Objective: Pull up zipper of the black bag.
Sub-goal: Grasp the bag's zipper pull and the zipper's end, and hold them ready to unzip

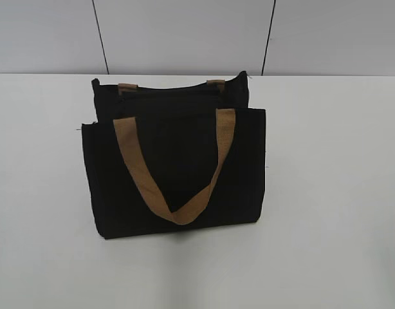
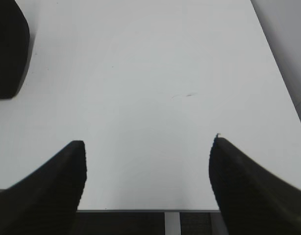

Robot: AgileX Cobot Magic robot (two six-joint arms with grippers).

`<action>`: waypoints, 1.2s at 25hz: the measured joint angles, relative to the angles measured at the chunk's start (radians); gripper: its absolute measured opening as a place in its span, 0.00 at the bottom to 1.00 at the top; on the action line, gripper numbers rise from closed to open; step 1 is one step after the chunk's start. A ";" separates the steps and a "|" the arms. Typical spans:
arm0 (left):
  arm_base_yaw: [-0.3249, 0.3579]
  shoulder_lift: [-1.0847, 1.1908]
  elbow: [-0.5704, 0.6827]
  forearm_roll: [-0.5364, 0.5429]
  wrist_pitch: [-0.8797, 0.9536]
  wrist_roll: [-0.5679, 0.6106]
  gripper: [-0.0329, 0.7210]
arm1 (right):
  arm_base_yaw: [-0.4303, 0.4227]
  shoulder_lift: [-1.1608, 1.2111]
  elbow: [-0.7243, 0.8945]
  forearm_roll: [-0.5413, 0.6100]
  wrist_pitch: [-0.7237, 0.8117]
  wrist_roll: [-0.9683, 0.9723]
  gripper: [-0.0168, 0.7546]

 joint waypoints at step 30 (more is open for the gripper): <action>0.000 0.006 0.008 -0.050 -0.405 0.000 0.62 | 0.000 0.000 0.000 0.000 0.000 0.000 0.79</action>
